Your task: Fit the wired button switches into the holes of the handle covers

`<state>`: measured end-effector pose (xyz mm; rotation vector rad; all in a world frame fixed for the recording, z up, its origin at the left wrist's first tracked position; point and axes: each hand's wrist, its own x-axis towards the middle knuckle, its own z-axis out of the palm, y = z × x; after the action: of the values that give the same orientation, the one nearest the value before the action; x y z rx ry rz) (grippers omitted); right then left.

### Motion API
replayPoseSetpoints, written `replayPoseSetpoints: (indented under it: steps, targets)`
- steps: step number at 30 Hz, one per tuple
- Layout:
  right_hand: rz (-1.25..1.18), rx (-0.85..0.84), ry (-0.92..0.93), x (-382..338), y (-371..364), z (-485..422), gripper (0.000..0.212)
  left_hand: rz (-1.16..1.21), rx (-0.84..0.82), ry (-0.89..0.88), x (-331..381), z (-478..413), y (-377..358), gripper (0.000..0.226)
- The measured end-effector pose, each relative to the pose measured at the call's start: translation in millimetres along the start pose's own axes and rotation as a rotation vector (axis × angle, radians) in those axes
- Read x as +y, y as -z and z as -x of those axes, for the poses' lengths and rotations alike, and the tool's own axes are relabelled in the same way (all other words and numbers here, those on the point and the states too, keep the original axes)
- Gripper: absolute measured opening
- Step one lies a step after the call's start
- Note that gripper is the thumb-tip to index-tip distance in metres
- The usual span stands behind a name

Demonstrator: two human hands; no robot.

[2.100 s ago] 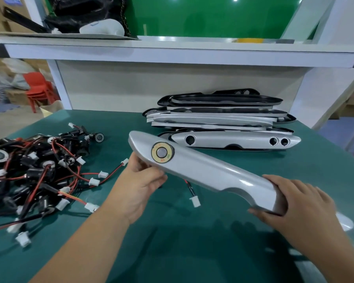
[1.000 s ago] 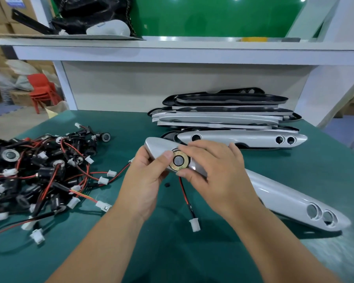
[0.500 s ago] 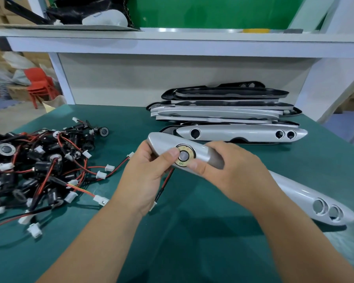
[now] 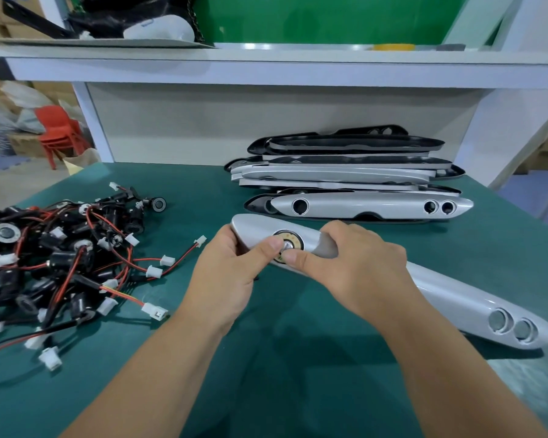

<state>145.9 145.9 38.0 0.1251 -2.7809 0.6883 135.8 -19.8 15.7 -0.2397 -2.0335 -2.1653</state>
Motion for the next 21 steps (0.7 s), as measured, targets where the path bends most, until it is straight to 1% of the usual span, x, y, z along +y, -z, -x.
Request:
replayPoseSetpoints:
  steps: [3, 10, 14, 16, 18, 19, 21]
  targets:
    - [0.029, 0.031, 0.004, -1, -1, 1, 0.056, -0.039, 0.020, -0.008, 0, 1, -3, 0.032]
    - [0.055, 0.068, 0.002, -2, -3, 3, 0.055, -0.096, 0.067, -0.030, -1, 2, -8, 0.042]
    - [0.093, 0.100, 0.002, -2, -5, 4, 0.056, -0.087, 0.027, -0.009, -3, 1, -4, 0.036]
    - [0.139, 0.109, 0.002, -1, -8, 5, 0.057, -0.058, -0.025, 0.023, -6, 0, -1, 0.022]
    - [0.175, 0.092, -0.008, 0, -10, 6, 0.062, 0.018, -0.043, 0.064, -9, 0, 0, 0.011]
    - [0.177, 0.084, -0.017, 0, -11, 7, 0.065, 0.073, -0.037, 0.090, -9, -1, 0, 0.011]
    - [0.162, 0.093, -0.030, -1, -11, 7, 0.068, 0.154, -0.015, 0.119, -10, -1, 0, 0.019]
